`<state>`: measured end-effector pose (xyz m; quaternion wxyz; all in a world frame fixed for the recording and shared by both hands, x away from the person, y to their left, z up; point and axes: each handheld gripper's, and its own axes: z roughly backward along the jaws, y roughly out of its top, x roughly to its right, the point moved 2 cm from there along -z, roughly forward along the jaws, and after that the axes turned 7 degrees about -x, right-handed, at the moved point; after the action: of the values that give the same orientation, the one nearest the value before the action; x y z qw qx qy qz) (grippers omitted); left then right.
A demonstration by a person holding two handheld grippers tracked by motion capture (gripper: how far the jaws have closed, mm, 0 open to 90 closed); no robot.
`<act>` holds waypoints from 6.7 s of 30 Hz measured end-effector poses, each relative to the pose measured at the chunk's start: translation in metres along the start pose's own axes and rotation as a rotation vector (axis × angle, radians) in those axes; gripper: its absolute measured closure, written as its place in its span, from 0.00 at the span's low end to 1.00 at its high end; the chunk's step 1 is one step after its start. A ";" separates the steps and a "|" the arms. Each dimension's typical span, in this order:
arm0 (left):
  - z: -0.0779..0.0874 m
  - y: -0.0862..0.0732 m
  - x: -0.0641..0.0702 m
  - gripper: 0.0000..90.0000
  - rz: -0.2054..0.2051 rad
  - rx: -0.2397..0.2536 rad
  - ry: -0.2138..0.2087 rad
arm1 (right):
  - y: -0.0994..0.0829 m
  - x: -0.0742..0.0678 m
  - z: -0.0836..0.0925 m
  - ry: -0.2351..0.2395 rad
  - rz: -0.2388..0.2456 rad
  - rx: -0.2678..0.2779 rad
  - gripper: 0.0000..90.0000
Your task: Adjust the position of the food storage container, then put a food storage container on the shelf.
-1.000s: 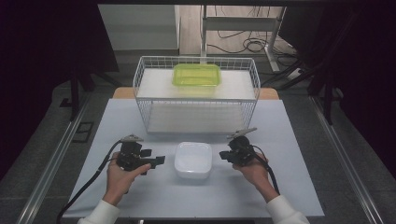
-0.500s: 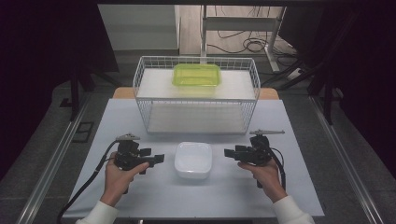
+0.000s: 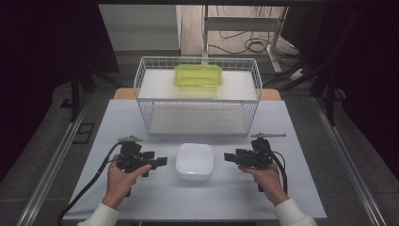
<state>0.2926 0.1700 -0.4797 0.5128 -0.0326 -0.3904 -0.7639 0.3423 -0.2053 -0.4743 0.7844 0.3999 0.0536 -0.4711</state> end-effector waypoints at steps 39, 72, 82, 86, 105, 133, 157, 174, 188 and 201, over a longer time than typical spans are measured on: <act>-0.047 0.017 -0.016 0.51 0.224 -0.066 -0.297 | 0.003 -0.014 -0.045 0.116 -0.089 -0.062 0.55; -0.046 0.010 -0.012 0.88 0.241 -0.045 -0.304 | -0.008 -0.013 -0.044 0.245 -0.214 -0.045 0.87; -0.038 0.010 -0.007 0.88 0.191 -0.019 -0.287 | -0.003 -0.021 -0.037 0.228 -0.122 -0.022 0.88; -0.034 0.011 -0.002 0.88 0.172 -0.007 -0.267 | -0.001 -0.025 -0.035 0.210 -0.081 0.001 0.88; -0.011 0.021 0.015 0.87 0.119 0.062 -0.244 | 0.013 -0.042 -0.015 0.185 0.048 0.063 0.88; 0.037 0.070 0.048 0.86 0.030 0.141 -0.229 | 0.057 -0.075 0.040 0.172 0.161 0.155 0.87; 0.070 0.109 0.055 0.86 -0.011 0.188 -0.201 | 0.098 -0.088 0.057 0.198 0.191 0.204 0.88; 0.086 0.137 0.053 0.87 -0.020 0.221 -0.190 | 0.127 -0.092 0.063 0.215 0.192 0.219 0.88; 0.105 0.168 0.057 0.87 -0.039 0.272 -0.189 | 0.165 -0.100 0.078 0.213 0.215 0.236 0.88; 0.099 0.194 0.048 0.87 -0.028 0.277 -0.201 | 0.192 -0.091 0.079 0.199 0.208 0.231 0.88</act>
<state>0.3917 0.1629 -0.2805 0.4598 -0.0325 -0.5418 -0.7028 0.4192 -0.1501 -0.2691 0.7686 0.5355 0.0348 -0.3483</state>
